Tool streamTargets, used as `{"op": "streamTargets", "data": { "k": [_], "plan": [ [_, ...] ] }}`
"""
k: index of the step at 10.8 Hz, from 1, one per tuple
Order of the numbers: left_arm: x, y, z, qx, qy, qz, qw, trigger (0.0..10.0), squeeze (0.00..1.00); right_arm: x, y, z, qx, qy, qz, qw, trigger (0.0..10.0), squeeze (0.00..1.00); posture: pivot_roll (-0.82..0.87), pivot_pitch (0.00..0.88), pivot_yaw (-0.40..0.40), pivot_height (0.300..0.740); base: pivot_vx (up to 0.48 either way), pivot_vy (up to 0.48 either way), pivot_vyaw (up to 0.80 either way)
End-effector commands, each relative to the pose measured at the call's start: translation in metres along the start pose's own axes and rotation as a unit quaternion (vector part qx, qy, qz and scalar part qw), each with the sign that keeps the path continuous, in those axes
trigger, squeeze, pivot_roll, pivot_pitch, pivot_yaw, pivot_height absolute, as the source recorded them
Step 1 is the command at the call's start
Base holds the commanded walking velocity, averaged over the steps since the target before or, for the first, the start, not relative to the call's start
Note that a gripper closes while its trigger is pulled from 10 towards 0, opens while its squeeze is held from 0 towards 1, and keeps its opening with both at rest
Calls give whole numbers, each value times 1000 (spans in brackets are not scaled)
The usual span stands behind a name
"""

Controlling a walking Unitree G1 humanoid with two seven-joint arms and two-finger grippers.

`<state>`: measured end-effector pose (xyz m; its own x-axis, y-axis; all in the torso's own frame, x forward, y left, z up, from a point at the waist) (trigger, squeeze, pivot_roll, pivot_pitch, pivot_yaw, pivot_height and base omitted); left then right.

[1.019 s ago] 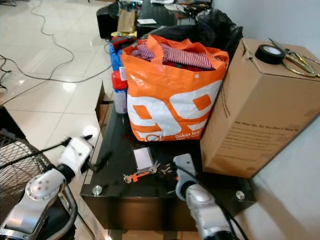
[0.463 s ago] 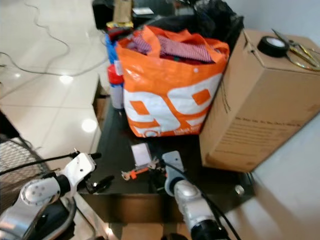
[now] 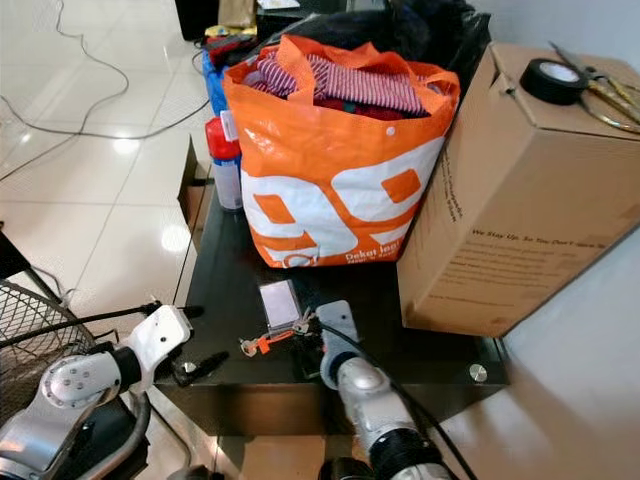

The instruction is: Hang keys on a hook

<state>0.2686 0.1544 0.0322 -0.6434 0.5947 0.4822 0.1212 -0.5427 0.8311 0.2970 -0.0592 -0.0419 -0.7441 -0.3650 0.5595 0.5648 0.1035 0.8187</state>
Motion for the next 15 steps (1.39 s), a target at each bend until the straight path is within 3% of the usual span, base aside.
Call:
{"op": "streamTargets", "data": {
  "k": [1,12,15],
  "plan": [
    [-2,4,-3,-3,-10,-7,1000,10000,0,0,0,-3,-8,-4,-1,1000,314,0,23,139,-60,740,0,0,0],
    [-3,7,-11,1,-21,-10,1000,10000,0,-3,-3,-2,4,0,2,1000,0,0,27,136,-65,740,0,0,0],
    [-7,10,-9,-4,-21,-12,1000,10000,0,0,3,-8,27,10,-12,1000,0,0,26,118,-61,740,0,0,0]
  ]
}}
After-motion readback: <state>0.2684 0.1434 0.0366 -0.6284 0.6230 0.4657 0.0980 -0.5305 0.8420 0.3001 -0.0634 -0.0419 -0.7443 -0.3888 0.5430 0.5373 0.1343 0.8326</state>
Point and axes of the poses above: a point about 5 cm out from each wrist's last joint towards the gripper, its own x axis pointing back from the gripper into the wrist, its own y axis along the axis of the wrist's last joint, z = x × y, the point moved 5 cm from there along -x, pointing out of the wrist towards the gripper
